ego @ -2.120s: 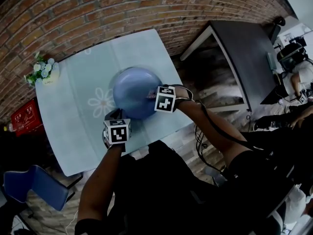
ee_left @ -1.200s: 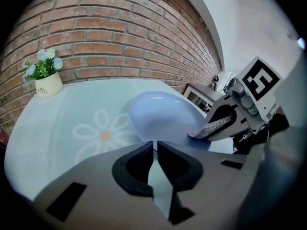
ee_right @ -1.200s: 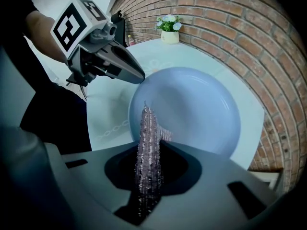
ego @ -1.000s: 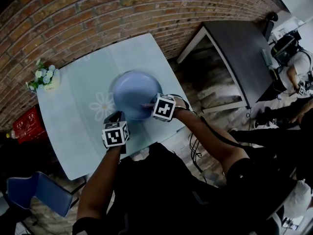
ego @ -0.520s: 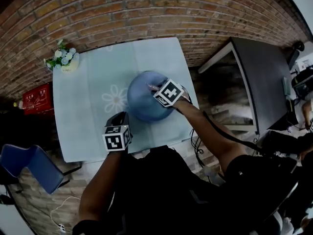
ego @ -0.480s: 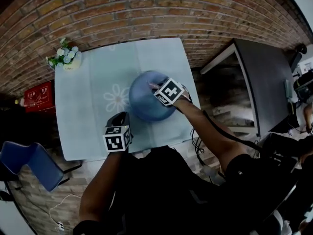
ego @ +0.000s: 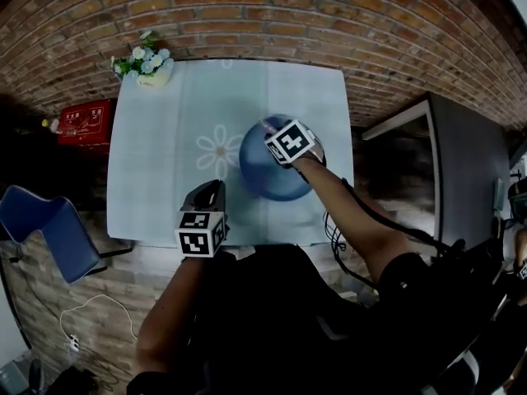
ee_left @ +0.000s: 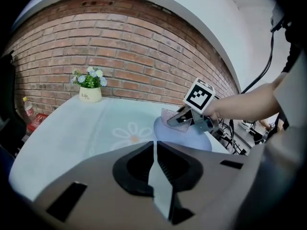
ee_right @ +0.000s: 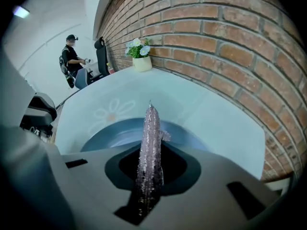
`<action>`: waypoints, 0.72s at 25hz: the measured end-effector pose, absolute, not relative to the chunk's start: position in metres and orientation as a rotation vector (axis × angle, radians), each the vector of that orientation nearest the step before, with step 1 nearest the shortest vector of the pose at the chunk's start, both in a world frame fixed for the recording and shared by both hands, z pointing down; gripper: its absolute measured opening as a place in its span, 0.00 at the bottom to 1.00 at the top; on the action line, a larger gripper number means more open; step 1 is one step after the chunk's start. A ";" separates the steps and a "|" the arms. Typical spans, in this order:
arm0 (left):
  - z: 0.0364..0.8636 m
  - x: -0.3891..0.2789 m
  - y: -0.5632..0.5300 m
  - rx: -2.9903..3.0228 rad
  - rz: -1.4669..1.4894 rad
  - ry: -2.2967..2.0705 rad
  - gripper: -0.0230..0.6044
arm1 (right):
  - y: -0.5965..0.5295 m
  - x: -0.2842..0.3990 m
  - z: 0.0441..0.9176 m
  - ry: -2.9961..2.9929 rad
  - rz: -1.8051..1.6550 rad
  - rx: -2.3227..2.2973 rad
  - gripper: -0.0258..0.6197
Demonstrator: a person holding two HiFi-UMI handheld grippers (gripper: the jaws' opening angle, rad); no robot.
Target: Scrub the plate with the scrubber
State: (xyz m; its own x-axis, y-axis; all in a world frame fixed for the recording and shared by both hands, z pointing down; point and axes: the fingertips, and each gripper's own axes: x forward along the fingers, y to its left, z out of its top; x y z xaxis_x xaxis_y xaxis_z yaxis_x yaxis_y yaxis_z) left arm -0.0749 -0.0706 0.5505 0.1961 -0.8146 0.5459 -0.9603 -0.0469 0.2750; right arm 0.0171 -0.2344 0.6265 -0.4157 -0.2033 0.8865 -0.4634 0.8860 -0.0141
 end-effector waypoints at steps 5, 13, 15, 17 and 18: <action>0.554 -0.082 -0.060 1.853 0.306 -1.668 0.09 | -0.221 0.000 0.631 -1.995 0.299 0.430 0.14; 0.557 -0.089 -0.053 1.849 0.290 -1.680 0.09 | -0.195 -0.015 0.632 -1.999 0.299 0.318 0.14; 0.557 -0.089 -0.052 1.851 0.288 -1.679 0.09 | -0.185 -0.018 0.632 -2.000 0.299 0.283 0.14; 0.556 -0.090 -0.051 1.853 0.286 -1.681 0.09 | -0.177 -0.020 0.632 -2.006 0.292 0.254 0.14; 0.556 -0.091 -0.051 1.854 0.285 -1.681 0.09 | -0.173 -0.021 0.632 -2.011 0.292 0.241 0.14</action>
